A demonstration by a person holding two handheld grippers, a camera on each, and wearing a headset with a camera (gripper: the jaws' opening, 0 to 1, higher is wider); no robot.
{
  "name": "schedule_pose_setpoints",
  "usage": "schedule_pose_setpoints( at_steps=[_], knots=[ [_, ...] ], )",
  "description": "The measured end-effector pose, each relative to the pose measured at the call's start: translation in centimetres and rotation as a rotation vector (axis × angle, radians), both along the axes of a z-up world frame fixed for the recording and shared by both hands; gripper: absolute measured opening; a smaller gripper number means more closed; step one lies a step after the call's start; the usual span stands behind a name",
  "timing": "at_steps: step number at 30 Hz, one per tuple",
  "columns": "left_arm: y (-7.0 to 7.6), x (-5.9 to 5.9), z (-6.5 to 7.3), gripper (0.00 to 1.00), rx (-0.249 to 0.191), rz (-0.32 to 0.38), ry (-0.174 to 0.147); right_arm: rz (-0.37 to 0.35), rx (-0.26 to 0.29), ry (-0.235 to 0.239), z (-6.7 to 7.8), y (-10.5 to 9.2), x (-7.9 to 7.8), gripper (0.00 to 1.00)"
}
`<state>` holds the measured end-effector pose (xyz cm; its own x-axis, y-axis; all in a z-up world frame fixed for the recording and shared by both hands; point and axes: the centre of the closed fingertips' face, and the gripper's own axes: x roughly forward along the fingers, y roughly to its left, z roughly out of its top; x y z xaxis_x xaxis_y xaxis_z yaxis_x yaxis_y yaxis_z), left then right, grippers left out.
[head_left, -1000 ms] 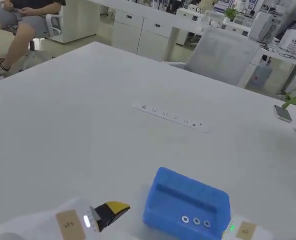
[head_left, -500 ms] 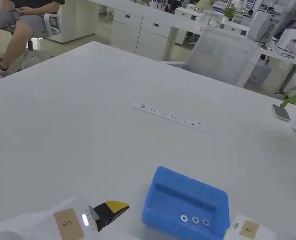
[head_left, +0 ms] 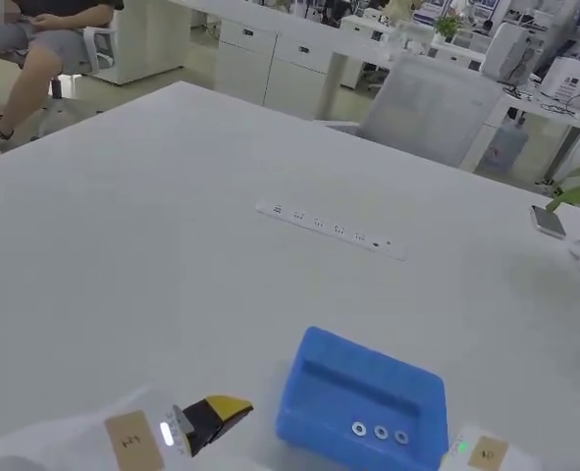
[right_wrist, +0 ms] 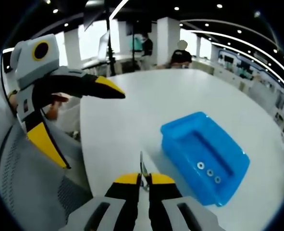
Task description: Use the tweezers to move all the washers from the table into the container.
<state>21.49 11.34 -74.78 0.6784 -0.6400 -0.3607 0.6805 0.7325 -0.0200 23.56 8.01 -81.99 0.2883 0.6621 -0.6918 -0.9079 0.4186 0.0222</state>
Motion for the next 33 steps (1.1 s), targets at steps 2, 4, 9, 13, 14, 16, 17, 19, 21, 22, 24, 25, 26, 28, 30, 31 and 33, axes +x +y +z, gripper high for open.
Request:
schedule_pose_setpoints(
  at_steps=[2,4,9,13,14,16,17,19,21,22,24,25,26,28,30,31,33],
  knots=[
    [0.0,0.0,0.0,0.68,0.0,0.001,-0.001,-0.002,-0.002,-0.003,0.0,0.0,-0.1,0.03],
    [0.0,0.0,0.0,0.68,-0.002,0.003,-0.001,-0.007,0.005,-0.008,0.1,0.0,0.0,0.03],
    [0.0,0.1,0.0,0.69,-0.002,0.002,-0.001,-0.067,0.1,0.074,0.3,0.4,0.0,0.02],
    [0.0,0.0,-0.1,0.69,0.002,-0.001,0.002,-0.054,0.087,0.06,0.5,0.4,-0.1,0.03],
    [0.0,0.0,-0.1,0.69,0.002,-0.003,0.003,-0.054,0.088,0.061,0.6,0.4,-0.1,0.03],
    [0.0,0.0,-0.1,0.69,0.002,-0.004,0.003,-0.056,0.102,0.062,1.0,0.5,0.1,0.03],
    [0.0,0.0,-0.2,0.69,0.003,-0.005,0.005,-0.058,0.103,0.054,1.2,0.5,0.3,0.03],
    [-0.1,0.0,-0.2,0.68,0.005,-0.007,0.005,-0.065,0.105,0.046,1.6,0.4,0.6,0.03],
    [-0.1,0.0,-0.3,0.69,0.007,-0.01,0.006,-0.068,0.106,0.038,2.0,0.3,0.9,0.03],
    [-0.1,0.0,-0.3,0.69,0.008,-0.013,0.007,-0.07,0.109,0.034,2.3,0.2,1.1,0.03],
    [-0.1,-0.1,-0.3,0.69,0.009,-0.015,0.008,-0.078,0.117,0.024,2.9,0.0,1.5,0.03],
    [-0.2,-0.1,-0.3,0.69,0.009,-0.016,0.008,-0.081,0.12,0.019,3.1,-0.1,1.7,0.03],
    [-0.1,-0.1,-0.4,0.69,0.01,-0.016,0.008,-0.087,0.124,0.013,3.5,-0.2,1.9,0.03],
    [-0.1,-0.1,-0.4,0.69,0.011,-0.015,0.007,-0.094,0.132,0.005,4.0,-0.3,2.3,0.03],
    [-0.1,-0.1,-0.4,0.69,0.008,-0.013,0.009,-0.098,0.135,-0.007,4.5,-0.4,2.6,0.03],
    [0.0,-0.1,-0.4,0.69,0.008,-0.012,0.008,-0.1,0.138,-0.01,4.6,-0.5,2.8,0.03],
    [0.0,-0.1,-0.4,0.69,0.007,-0.013,0.009,-0.103,0.144,-0.019,5.2,-0.5,3.2,0.03]
  ],
)
